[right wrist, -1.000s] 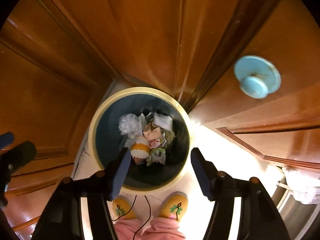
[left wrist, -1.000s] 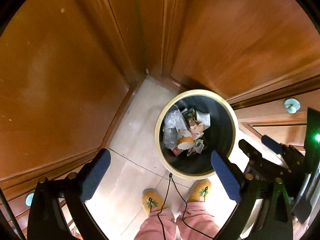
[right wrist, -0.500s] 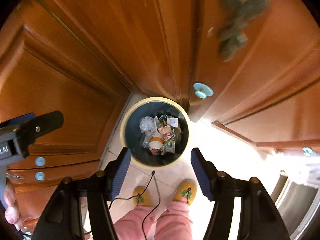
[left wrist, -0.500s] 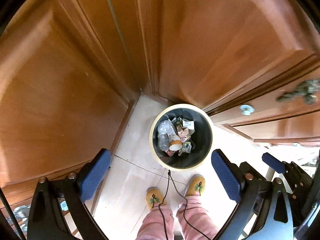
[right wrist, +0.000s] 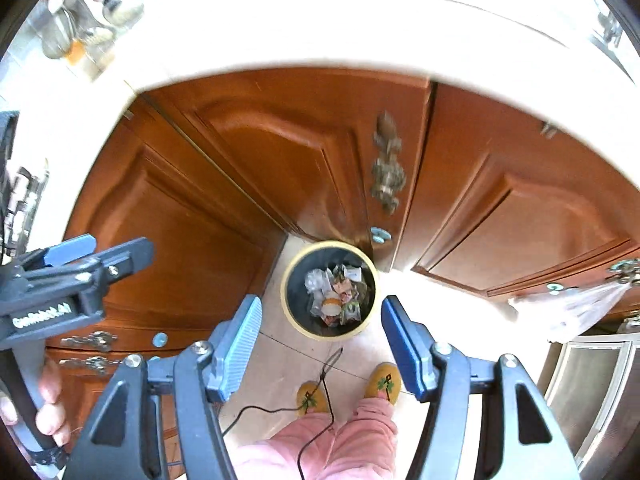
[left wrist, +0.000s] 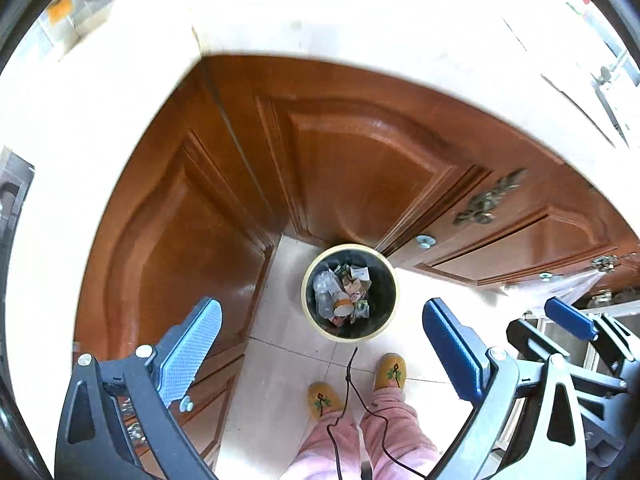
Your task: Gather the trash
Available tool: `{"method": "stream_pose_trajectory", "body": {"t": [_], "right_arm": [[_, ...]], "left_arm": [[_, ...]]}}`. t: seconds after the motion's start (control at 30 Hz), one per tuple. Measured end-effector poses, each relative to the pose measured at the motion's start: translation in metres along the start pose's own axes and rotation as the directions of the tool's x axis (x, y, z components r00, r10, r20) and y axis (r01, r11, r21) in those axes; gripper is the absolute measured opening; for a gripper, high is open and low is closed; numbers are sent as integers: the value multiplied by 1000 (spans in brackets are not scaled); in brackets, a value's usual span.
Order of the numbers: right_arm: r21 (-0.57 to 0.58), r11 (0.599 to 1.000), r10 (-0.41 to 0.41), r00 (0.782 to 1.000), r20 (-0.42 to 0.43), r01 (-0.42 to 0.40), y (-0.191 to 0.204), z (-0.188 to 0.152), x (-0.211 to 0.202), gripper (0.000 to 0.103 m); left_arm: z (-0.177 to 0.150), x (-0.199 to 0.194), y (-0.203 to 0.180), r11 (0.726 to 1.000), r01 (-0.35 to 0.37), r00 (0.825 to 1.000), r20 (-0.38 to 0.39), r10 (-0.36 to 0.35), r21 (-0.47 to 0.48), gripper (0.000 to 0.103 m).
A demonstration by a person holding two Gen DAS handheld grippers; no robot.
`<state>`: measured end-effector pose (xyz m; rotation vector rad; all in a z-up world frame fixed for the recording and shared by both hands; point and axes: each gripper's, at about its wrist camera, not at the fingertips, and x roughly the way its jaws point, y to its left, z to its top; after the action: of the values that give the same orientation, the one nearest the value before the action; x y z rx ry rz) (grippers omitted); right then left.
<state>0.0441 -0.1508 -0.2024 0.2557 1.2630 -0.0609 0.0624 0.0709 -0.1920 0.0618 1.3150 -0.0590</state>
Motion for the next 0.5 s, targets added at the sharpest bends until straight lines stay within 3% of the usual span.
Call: {"method": "stream_pose_trajectory", "body": {"t": [0.27,0.5], "right_arm": [[31,999,21,997,80,-23,9,5,-81,62],[34,999,6,981,191,-13,8,8,-137,62]], "left_arm": [[0,-68,-10,998,7,997,78,-12,56,100],[6,-139,-16,997,27,982,185,-41,78,100]]}}
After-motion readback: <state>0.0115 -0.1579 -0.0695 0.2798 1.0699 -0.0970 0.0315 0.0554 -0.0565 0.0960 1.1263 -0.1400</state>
